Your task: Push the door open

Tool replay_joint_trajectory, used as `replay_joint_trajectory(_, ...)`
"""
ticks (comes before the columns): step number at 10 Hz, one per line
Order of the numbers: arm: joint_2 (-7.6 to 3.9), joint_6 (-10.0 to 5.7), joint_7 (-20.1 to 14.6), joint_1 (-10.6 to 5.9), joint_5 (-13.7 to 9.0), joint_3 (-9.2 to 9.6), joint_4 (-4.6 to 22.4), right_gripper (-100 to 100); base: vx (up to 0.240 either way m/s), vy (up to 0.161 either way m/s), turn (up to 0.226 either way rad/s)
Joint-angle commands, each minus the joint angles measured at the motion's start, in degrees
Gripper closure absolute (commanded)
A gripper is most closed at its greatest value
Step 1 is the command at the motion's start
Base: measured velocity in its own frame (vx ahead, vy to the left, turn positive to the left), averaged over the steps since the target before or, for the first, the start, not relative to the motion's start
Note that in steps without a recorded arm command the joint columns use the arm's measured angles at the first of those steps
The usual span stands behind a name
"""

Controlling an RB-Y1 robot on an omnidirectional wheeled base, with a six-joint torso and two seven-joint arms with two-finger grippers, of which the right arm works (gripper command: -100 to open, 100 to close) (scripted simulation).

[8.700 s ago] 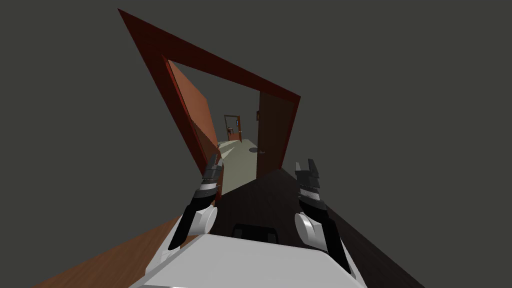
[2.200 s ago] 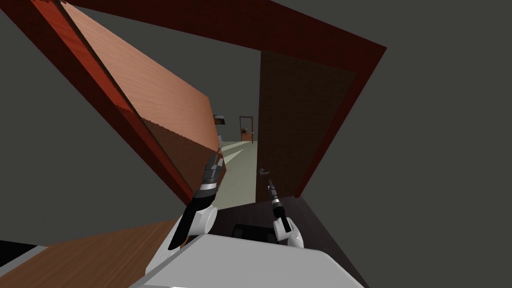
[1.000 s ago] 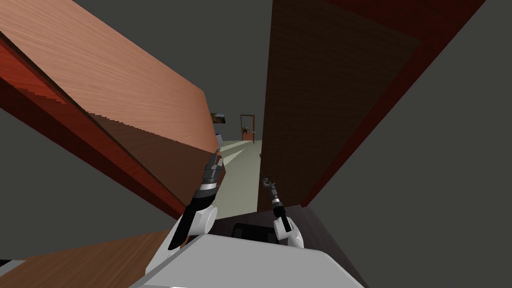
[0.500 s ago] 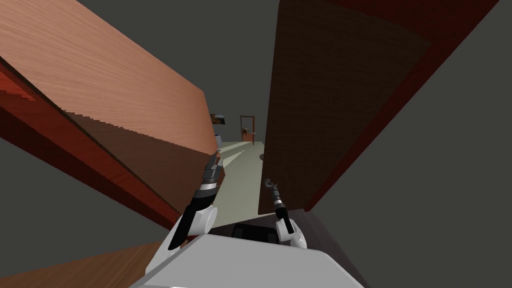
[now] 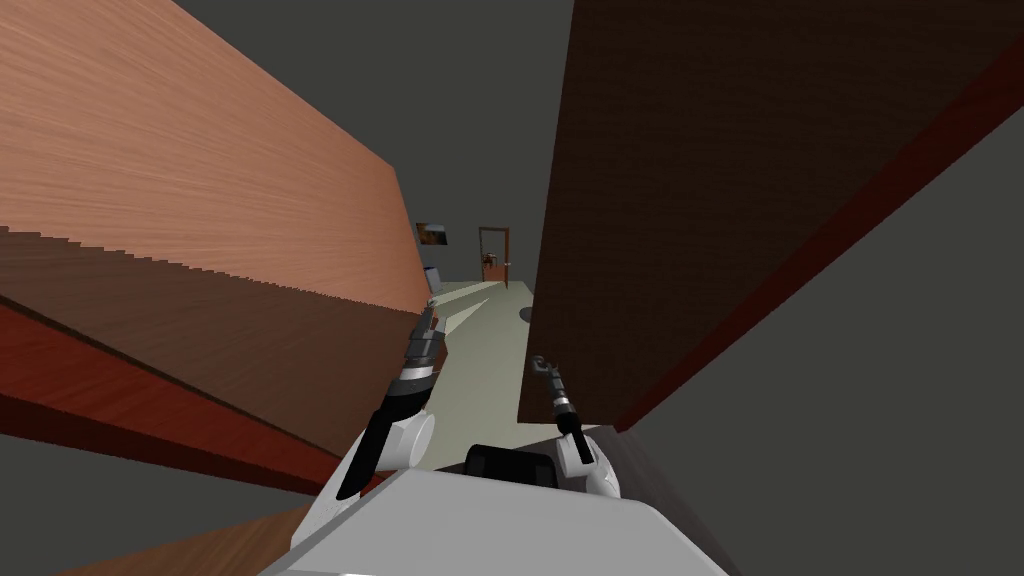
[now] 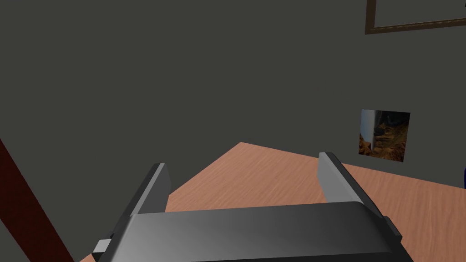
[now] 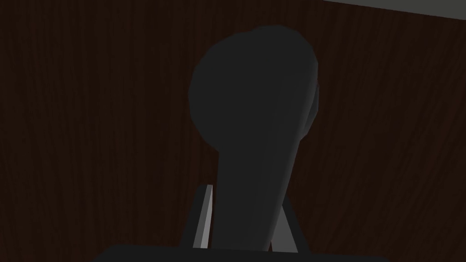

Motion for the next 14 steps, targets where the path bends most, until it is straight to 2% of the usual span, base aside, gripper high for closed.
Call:
replay_joint_trajectory(1,-0.35,-1.27,0.37,-1.02,-0.35,-0.92,2.00,100,0.000,0.000,0.000)
replay_joint_trajectory(2,-0.94,-1.22,0.77,-1.07,-1.03,-2.22,2.06,100,0.125,0.058,-0.066)
replay_joint_trajectory(6,-1.43,-1.15,1.42,-1.15,-2.12,-4.32,2.15,100,0.164,0.099,-0.069)
replay_joint_trajectory(7,-1.43,-1.15,1.42,-1.15,-2.12,-4.32,2.15,100,0.118,0.078,-0.018)
replay_joint_trajectory(10,-1.43,-1.06,2.20,-1.26,-3.42,-6.82,2.27,100,0.184,0.114,-0.074)
replay_joint_trajectory(11,-1.43,-1.06,2.20,-1.26,-3.42,-6.82,2.27,100,0.131,0.071,-0.057)
replay_joint_trajectory(14,-0.93,-0.99,2.83,-1.34,-4.48,-8.85,2.36,100,0.149,0.101,-0.063)
